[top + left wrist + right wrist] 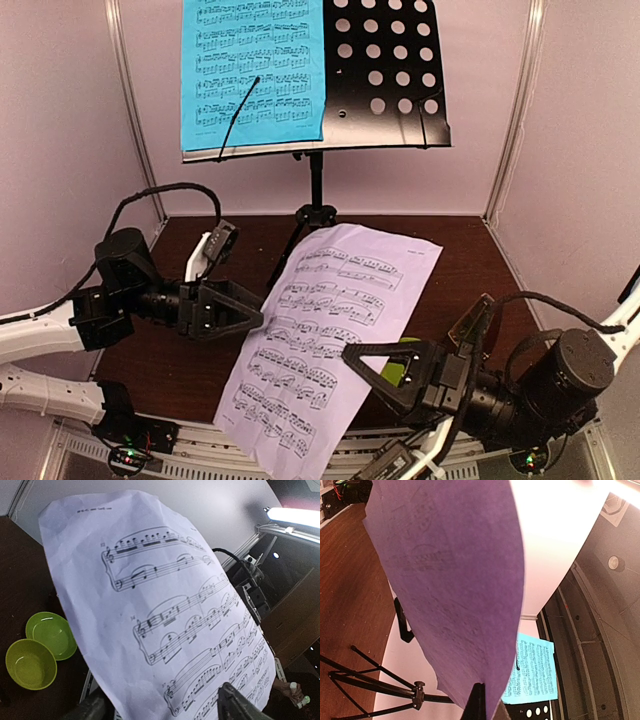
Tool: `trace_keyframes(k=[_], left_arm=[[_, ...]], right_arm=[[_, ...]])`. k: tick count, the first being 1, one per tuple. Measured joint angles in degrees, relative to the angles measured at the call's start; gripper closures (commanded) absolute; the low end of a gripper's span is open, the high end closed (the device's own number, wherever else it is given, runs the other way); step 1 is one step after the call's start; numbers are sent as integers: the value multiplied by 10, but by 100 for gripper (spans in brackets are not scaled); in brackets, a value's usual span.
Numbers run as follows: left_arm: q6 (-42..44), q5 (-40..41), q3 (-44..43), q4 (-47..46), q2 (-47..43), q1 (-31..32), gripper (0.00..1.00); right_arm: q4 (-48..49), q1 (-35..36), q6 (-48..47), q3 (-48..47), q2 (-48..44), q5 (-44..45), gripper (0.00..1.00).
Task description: Set up the instrument practice props
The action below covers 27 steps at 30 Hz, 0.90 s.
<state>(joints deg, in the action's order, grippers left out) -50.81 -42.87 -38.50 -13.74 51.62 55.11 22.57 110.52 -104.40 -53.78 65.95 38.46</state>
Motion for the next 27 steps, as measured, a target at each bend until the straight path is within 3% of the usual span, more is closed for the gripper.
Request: trace_keyframes(k=[8, 10, 11, 13, 15, 20, 27], left_arm=[[-31, -1, -7, -61, 5, 16, 87], [-32, 2, -8, -61, 6, 16, 96], [-30, 3, -10, -60, 6, 16, 99], [-28, 7, -13, -59, 5, 16, 100], [-22, 10, -14, -55, 3, 16, 100], [24, 33, -24, 12, -25, 16, 100], [135, 96, -60, 146, -89, 16, 100]], right_arm=[[-11, 0, -4, 0, 0, 0, 98], [-14, 0, -5, 0, 0, 0, 87], [-16, 0, -4, 0, 0, 0, 74], [-19, 0, -6, 2, -1, 0, 42], [-23, 0, -3, 6, -4, 2, 27], [-23, -10, 17, 44, -29, 15, 13], [-31, -79, 163, 140, -75, 70, 8]])
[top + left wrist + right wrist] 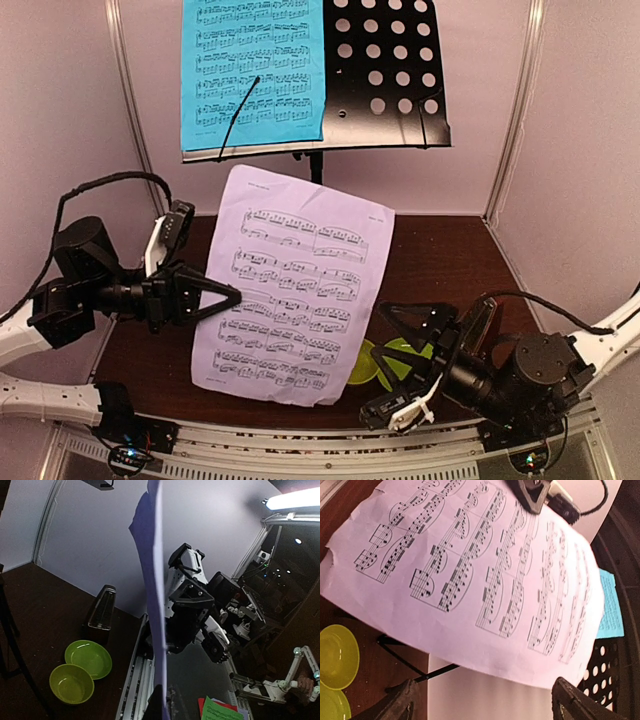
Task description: Set up the instrument practice props
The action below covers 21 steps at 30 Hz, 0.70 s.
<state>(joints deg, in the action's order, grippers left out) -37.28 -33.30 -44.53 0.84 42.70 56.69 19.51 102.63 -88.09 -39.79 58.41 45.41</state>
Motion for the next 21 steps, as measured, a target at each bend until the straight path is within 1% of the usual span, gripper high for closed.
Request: trace_keyframes(k=[4, 8, 11, 14, 18, 21], left_arm=[[74, 32, -26, 72, -9, 0, 100], [146, 55, -65, 135, 4, 13, 100], [207, 76, -108, 177, 26, 43, 100], [263, 103, -151, 206, 56, 77, 100], [325, 136, -193, 240, 93, 113, 100], [358, 148, -208, 256, 108, 129, 100]], right_arm=[[-113, -53, 196, -9, -29, -8, 8], [-176, -107, 368, -23, -67, -43, 7], [-208, -143, 488, -24, -100, -96, 4], [-224, -165, 578, -24, -125, -159, 0], [-214, -182, 678, -14, -161, -250, 0], [-198, -195, 735, -3, -175, -302, 0]])
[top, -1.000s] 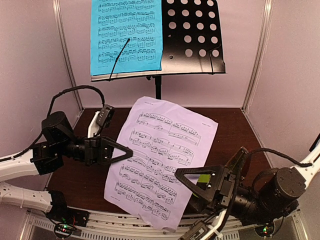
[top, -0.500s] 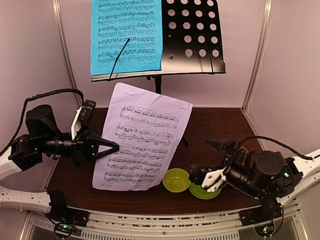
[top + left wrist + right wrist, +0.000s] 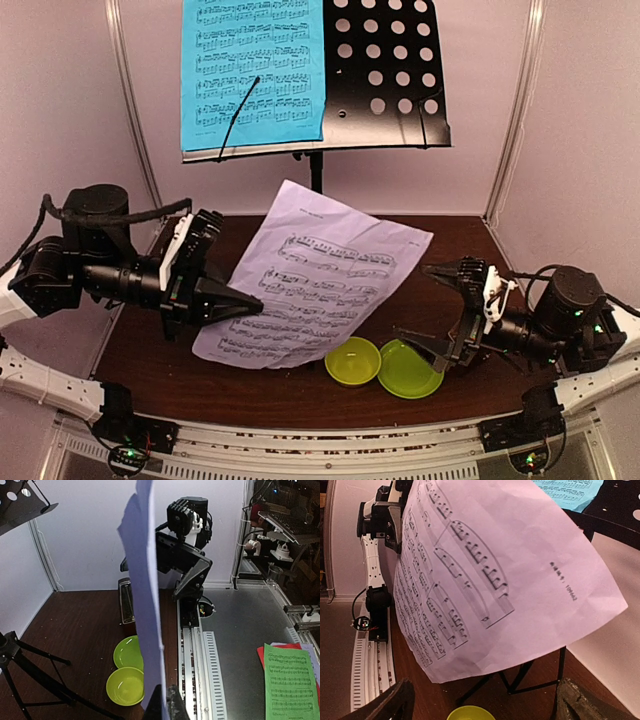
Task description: Set up the instrument practice props
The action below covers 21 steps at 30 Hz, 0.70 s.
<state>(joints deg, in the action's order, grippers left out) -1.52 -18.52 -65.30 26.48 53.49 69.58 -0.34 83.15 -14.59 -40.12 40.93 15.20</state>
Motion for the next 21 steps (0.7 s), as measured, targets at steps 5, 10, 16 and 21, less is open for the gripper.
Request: trace_keyframes(k=[5, 10, 16, 21], left_arm=[[33, 10, -3, 6, 3, 10, 100], [43, 28, -6, 3, 3, 14, 100], [35, 71, -7, -25, 4, 14, 90], [23, 99, -7, -45, 5, 14, 80]], right_arm=[[30, -25, 75, 12, -2, -55, 4], [75, -32, 118, 11, 0, -92, 44], [94, -33, 141, 4, 3, -113, 100], [87, -33, 145, -26, 1, -98, 100]])
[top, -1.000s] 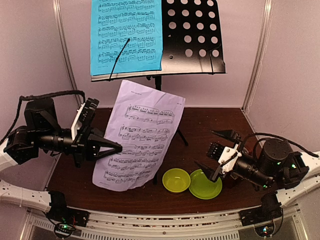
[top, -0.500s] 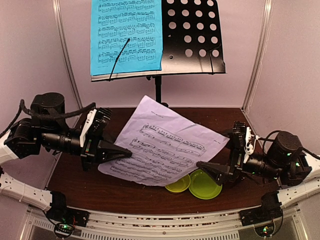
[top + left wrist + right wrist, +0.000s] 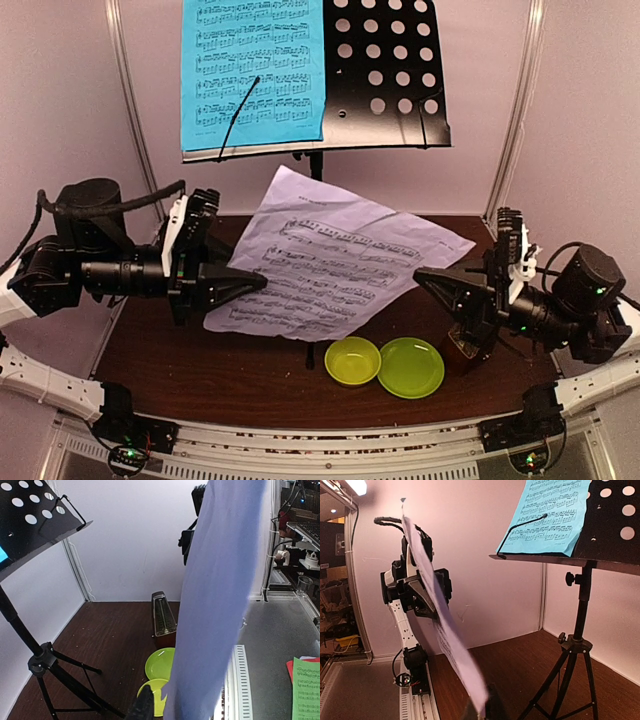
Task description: Set up the instrument practice props
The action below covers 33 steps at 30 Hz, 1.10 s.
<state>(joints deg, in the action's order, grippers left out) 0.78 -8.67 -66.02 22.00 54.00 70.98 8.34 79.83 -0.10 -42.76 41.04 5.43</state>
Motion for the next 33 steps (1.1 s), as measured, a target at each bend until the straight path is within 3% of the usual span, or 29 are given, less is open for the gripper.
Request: trace_keyframes(k=[15, 17, 20, 25, 28, 31, 33], left_arm=[[-11, 61, -31, 0, 24, 9, 72], [-11, 66, -31, -1, 21, 11, 80], [-10, 67, -37, 0, 23, 16, 100], [-10, 66, -63, 2, 44, 23, 100], [-12, 70, -81, 4, 52, 25, 100], [-13, 78, -101, 4, 52, 25, 100], [-14, 84, -117, 3, 52, 25, 100]], right_arm=[[-99, 0, -8, -83, 16, 36, 100], [-111, 0, -8, -88, 17, 41, 100], [-128, 0, -8, -96, 19, 47, 100], [-145, 0, -10, -116, 27, 50, 100], [-154, 0, -13, -134, 32, 56, 89], [-155, 0, -17, -148, 32, 79, 63], [-152, 0, -29, -153, 29, 98, 54]])
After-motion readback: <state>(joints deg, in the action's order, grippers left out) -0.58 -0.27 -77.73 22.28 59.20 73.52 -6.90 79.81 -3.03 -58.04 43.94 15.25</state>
